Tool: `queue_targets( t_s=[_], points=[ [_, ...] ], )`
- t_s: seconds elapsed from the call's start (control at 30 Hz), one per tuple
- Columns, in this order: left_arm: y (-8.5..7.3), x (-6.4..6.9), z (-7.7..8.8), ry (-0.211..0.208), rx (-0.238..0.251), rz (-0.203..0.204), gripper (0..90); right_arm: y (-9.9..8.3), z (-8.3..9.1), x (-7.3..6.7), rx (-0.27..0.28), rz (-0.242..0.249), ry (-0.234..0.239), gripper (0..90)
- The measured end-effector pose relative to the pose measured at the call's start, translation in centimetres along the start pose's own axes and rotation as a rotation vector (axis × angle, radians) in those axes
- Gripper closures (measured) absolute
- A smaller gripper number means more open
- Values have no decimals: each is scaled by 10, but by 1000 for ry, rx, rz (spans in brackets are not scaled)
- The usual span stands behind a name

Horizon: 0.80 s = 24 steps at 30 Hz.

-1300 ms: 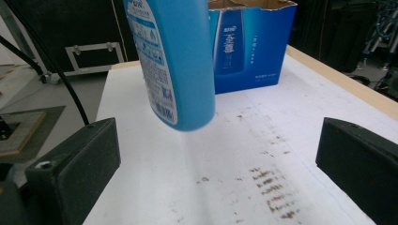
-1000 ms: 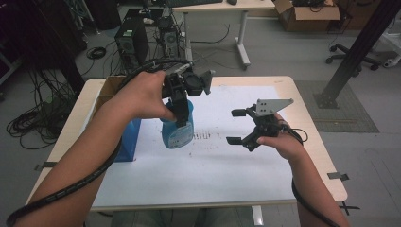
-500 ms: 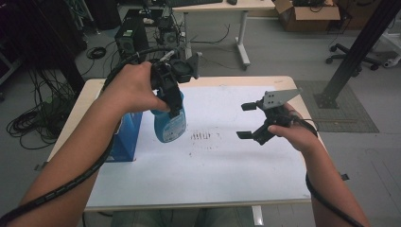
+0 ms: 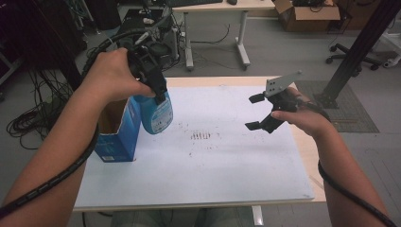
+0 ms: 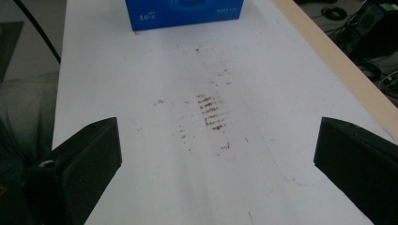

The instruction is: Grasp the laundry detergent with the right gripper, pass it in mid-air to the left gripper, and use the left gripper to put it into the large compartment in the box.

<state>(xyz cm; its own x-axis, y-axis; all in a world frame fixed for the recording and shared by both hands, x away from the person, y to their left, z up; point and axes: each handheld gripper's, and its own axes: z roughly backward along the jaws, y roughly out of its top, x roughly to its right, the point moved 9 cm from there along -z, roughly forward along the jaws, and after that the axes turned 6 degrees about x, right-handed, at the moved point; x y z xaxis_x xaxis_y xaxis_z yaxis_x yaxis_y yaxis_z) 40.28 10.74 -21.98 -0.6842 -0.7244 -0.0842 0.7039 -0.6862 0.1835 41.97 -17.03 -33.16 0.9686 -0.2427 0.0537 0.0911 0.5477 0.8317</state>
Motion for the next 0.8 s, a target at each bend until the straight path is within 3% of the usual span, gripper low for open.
queue_targets(
  t_s=[0.1, 0.17, 0.33, 0.37, 0.43, 0.47, 0.57, 0.6, 0.63, 0.8],
  points=[
    [-2, -8, 7, -4, 3, 49, 376, -1, 0, 1, -22, 3, 6, 14],
    [-4, -16, 12, 10, 9, 103, 376, -1, 0, 2, -32, 3, 11, 15],
    [-7, -29, 21, 27, 1, 156, 376, 0, 1, 4, -56, 12, 15, 15],
    [-9, -36, 26, 32, 8, 203, 376, 1, 1, 4, -62, 15, 16, 15],
    [-10, -39, 28, 36, 7, 224, 376, 1, 1, 5, -76, 19, 18, 15],
    [-12, -47, 33, 42, 10, 264, 376, 1, 1, 5, -86, 22, 21, 17],
    [-14, -52, 36, 48, 10, 290, 376, -1, -1, 5, -109, 26, 26, 17],
    [-18, -60, 40, 58, 5, 330, 376, -1, -1, 5, -117, 28, 28, 18],
    [-18, -60, 40, 58, 5, 330, 376, -2, -2, 5, -122, 28, 31, 18],
    [-26, -79, 47, 81, -6, 411, 376, -4, -2, 5, -153, 53, 43, 19]
  ],
)
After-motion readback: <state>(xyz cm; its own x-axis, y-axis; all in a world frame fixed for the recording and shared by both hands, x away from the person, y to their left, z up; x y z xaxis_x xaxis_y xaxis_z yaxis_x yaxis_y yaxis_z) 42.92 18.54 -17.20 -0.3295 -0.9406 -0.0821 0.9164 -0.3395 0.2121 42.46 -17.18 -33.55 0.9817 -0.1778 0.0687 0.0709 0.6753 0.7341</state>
